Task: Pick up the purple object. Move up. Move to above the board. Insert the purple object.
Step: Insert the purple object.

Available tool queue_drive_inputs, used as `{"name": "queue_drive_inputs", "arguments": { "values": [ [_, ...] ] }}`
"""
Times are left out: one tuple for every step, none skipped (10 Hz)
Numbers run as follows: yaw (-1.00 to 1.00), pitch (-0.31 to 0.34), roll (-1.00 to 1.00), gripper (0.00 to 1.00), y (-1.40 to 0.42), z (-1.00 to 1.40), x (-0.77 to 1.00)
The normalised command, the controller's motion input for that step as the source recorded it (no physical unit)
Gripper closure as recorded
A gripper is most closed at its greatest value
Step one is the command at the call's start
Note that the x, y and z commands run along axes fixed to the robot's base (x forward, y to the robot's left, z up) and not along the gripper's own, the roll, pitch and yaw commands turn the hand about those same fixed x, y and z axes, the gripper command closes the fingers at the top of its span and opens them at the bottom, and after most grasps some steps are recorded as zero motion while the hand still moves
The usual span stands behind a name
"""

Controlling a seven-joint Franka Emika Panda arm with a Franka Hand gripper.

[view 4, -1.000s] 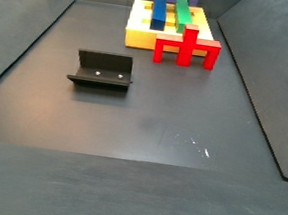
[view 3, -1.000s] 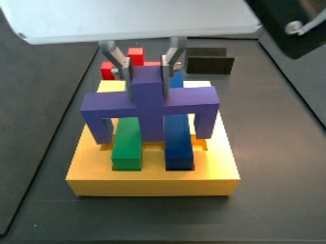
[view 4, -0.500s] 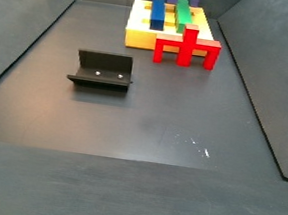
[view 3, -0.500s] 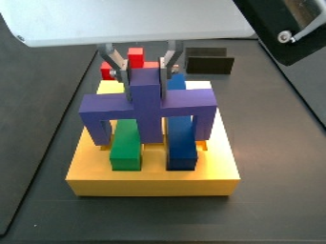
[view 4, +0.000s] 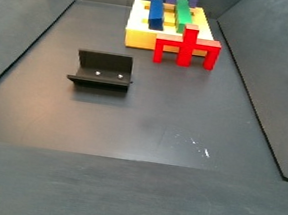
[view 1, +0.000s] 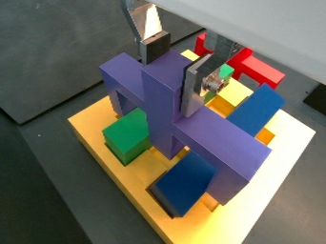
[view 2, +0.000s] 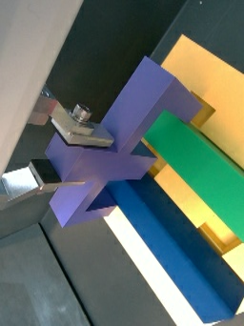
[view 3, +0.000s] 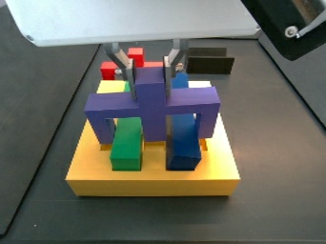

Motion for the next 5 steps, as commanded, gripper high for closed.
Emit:
{"name": "queue_drive_inputs", "arguments": {
  "values": [
    [-0.03, 0.000, 0.00, 1.00, 0.03, -0.13, 0.00],
    [0.00, 0.000, 0.00, 1.00, 0.00, -0.12, -0.07],
    [0.00, 0.000, 0.00, 1.00, 0.00, -0.13, -0.08],
    [0.00, 0.000, 0.00, 1.00, 0.00, -0.11, -0.05],
    [0.00, 0.000, 0.00, 1.00, -0.01, -0.02, -0.01]
  ]
}}
